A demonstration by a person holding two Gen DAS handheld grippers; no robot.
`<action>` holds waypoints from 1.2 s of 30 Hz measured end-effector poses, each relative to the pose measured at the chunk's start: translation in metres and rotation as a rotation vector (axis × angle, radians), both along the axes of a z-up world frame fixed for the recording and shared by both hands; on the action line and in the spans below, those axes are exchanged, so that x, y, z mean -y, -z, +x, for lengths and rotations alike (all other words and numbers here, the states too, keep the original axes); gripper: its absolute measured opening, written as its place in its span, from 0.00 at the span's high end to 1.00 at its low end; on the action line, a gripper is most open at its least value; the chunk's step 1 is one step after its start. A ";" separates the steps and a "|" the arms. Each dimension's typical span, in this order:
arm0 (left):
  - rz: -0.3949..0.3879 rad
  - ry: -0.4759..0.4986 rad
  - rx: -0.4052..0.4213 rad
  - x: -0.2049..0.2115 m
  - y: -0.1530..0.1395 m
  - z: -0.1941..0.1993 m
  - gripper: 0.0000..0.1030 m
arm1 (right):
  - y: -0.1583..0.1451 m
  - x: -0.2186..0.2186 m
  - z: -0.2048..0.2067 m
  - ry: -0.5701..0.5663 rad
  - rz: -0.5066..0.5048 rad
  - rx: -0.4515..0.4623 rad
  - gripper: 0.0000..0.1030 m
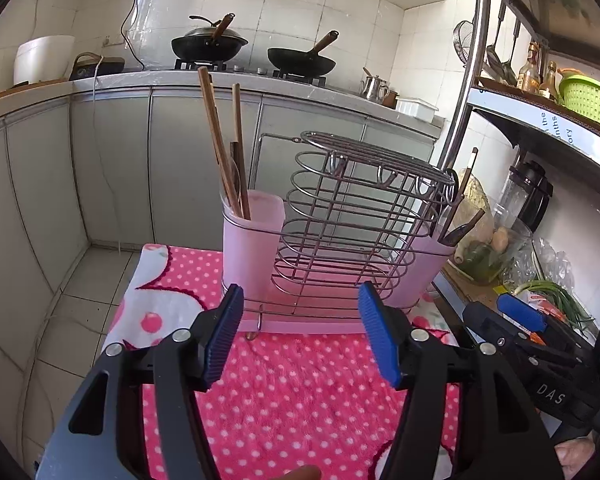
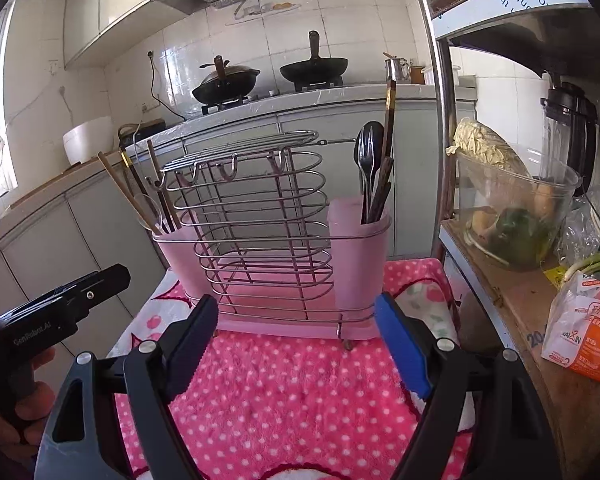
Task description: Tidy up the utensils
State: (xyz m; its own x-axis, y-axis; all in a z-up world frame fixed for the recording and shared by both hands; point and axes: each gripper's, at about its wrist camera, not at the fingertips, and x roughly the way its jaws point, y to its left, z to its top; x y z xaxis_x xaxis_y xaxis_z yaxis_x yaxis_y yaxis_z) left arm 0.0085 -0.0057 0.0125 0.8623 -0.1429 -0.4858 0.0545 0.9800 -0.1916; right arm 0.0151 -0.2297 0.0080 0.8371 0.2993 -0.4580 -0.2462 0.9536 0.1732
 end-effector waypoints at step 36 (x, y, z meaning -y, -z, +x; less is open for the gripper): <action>0.058 -0.031 -0.104 0.012 0.024 -0.006 0.35 | 0.007 -0.011 -0.010 0.032 -0.051 -0.045 0.23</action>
